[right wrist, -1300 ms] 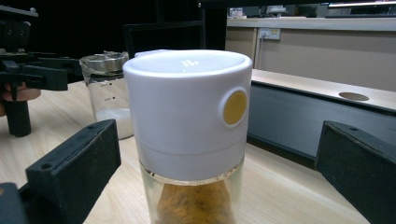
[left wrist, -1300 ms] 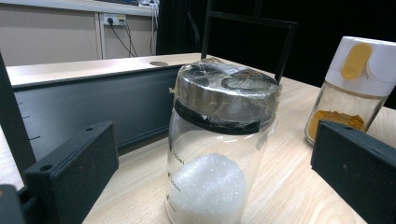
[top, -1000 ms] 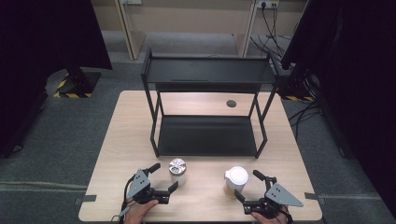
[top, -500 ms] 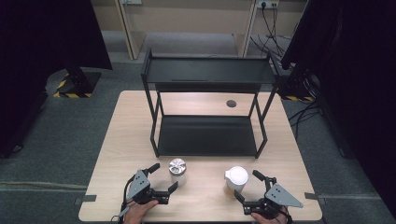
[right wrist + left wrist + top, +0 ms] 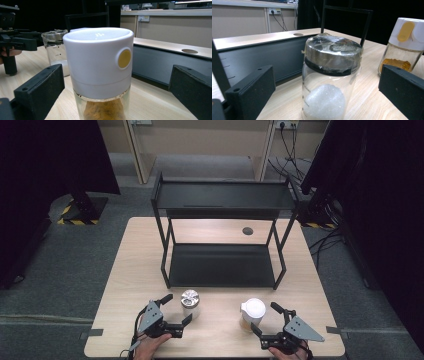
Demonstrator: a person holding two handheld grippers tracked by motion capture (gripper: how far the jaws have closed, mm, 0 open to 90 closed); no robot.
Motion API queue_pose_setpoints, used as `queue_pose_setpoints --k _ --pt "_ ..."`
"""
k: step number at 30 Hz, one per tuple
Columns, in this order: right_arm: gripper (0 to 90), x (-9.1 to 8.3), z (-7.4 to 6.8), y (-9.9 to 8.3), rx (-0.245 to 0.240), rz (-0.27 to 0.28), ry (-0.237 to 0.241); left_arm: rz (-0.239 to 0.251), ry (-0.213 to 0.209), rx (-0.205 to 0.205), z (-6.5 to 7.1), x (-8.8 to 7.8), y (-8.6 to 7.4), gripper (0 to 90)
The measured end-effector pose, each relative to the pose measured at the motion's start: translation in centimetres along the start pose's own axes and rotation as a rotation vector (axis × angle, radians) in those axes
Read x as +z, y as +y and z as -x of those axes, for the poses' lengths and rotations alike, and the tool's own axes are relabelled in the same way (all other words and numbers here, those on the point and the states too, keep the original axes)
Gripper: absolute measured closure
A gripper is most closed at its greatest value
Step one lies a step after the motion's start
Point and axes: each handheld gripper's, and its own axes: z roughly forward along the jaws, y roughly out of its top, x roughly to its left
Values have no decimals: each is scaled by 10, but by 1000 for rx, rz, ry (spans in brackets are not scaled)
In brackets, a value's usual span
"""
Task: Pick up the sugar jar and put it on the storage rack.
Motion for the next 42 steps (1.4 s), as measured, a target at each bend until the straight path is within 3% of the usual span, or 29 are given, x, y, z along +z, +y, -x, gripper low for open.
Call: queue_pose_setpoints --k 14,26,32,40,42 --pt "4 1 1 -2 10 3 -4 -34 -11 5 2 13 5 4" --pt "4 0 1 -2 9 9 1 -78 0 12 3 25 11 72" --pt "4 0 1 -2 5 8 4 -86 -10 -7 -1 29 12 147" --pt "4 0 1 -2 7 12 4 -122 -22 5 -4 34 18 299" --pt "4 0 1 -2 6 12 5 -125 -18 14 -3 35 19 301"
